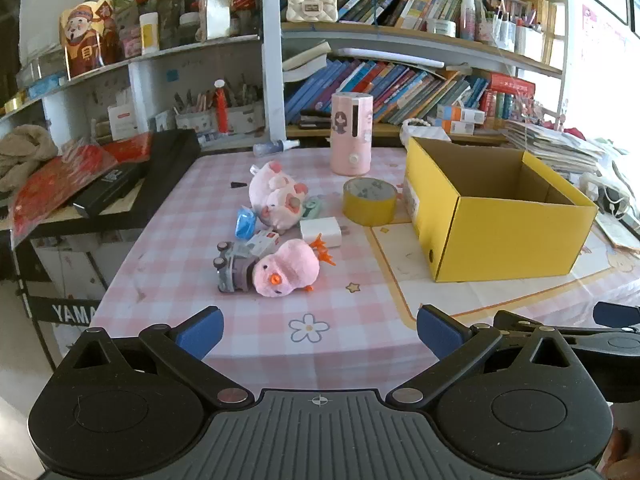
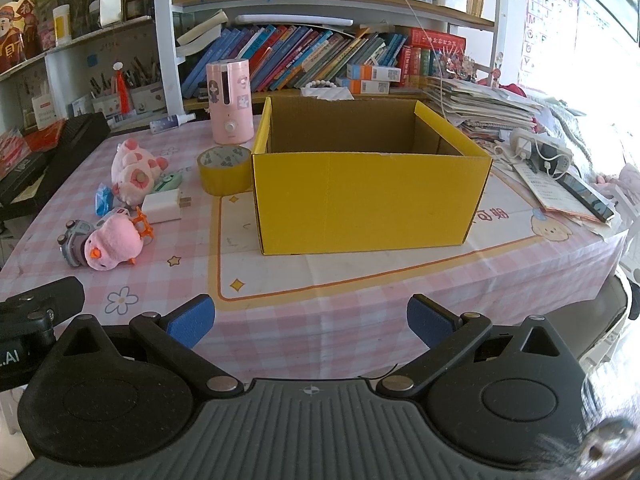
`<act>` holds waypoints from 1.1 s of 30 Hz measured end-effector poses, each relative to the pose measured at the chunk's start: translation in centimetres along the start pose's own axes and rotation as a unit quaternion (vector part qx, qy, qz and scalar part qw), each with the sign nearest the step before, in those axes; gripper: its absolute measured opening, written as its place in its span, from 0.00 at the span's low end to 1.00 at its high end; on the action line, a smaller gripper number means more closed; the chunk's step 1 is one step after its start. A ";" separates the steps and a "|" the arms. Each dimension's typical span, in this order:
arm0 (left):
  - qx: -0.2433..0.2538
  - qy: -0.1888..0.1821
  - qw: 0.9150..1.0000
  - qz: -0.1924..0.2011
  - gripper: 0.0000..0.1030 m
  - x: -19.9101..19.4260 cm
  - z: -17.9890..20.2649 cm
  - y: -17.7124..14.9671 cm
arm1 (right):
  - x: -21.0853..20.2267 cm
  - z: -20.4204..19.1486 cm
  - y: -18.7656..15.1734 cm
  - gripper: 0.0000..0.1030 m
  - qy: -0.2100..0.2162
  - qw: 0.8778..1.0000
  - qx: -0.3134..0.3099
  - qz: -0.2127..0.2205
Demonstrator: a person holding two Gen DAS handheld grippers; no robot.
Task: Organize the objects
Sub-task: 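Move both tools toward the toys beside the tape roll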
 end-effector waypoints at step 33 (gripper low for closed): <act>-0.008 0.007 1.000 0.007 1.00 -0.8 -1.6 -0.4 | -0.9 -1.2 -0.3 1.00 0.012 1.000 0.003 0.002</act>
Point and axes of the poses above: each gripper's, at about its wrist camera, not at the fingertips, and x roughly the way its jaws point, z to its right, y to its top, the point moved 4 cm from there along x, roughly the way its jaws point, and after that the axes turned 9 degrees about z, right-handed, at the moved point
